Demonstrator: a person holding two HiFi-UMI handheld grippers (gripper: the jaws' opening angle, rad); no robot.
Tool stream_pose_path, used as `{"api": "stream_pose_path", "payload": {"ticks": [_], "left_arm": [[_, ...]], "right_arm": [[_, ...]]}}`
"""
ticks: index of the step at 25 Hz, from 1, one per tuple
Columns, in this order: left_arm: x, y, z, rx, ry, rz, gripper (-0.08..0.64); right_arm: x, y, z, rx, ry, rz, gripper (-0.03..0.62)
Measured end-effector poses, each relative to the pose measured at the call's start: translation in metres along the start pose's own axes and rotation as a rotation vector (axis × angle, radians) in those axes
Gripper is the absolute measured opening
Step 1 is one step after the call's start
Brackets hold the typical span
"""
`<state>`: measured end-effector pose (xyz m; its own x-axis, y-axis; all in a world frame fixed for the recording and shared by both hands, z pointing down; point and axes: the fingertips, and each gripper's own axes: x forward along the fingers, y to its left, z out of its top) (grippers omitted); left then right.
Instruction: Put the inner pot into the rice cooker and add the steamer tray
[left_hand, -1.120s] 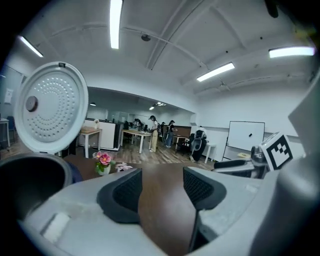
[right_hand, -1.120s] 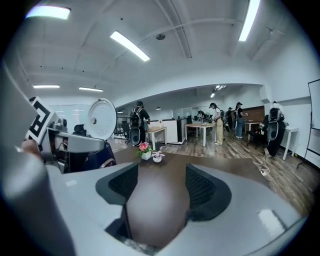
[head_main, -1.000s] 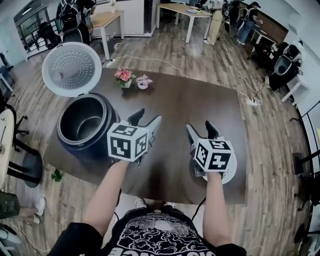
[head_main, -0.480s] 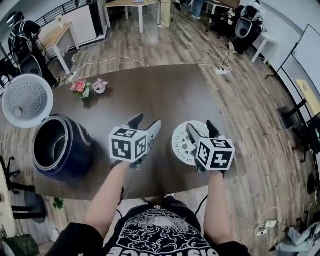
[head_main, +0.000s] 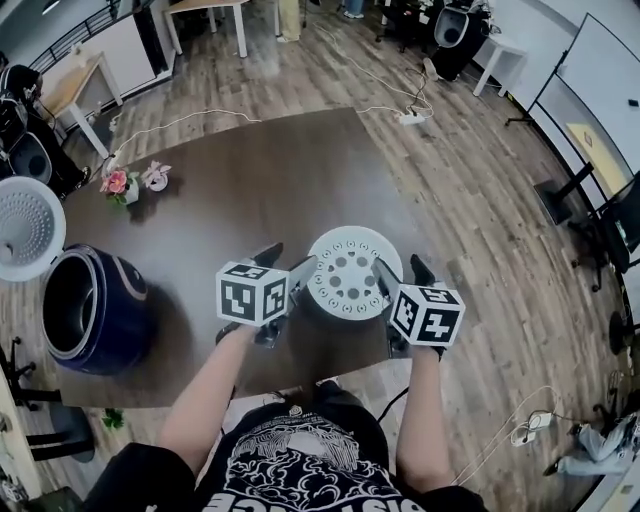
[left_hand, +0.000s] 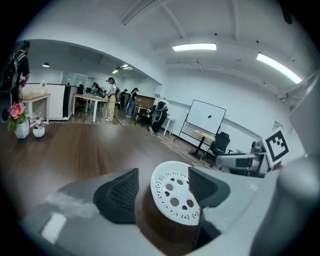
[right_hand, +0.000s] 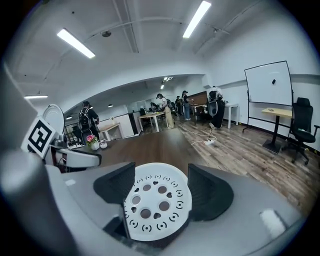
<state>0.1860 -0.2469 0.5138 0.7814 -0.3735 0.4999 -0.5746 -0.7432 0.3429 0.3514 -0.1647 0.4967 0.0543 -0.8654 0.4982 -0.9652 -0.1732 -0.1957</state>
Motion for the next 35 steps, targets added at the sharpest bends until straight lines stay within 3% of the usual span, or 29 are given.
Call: {"api": "stream_pose_path", "payload": {"ticks": [11,21,25,30,35], "left_arm": [[0.039,0.004,-0.042,-0.144,0.113,0.042,0.322],[0.054,0.02,-0.059,-0.325,0.147,0.082,0.319],[0.054,0.024,-0.07,-0.329,0.181,0.112,0.264],[0.056,0.018,-0.076,-0.349,0.202,0.097,0.178],[0.058,0.016,-0.079,-0.349,0.212,0.107,0.152]], "right_arm": [[0.034,-0.031,-0.036,0.006,0.147,0.07,0.328],[0.07,-0.05,-0.071,0.019,0.288,0.121,0.284],[0.076,-0.047,-0.08,0.029,0.324,0.153,0.248],[0.078,-0.047,-0.079,0.045,0.337,0.173,0.192],[0.079,-0.05,-0.081,0.026,0.353,0.169,0.145]]}}
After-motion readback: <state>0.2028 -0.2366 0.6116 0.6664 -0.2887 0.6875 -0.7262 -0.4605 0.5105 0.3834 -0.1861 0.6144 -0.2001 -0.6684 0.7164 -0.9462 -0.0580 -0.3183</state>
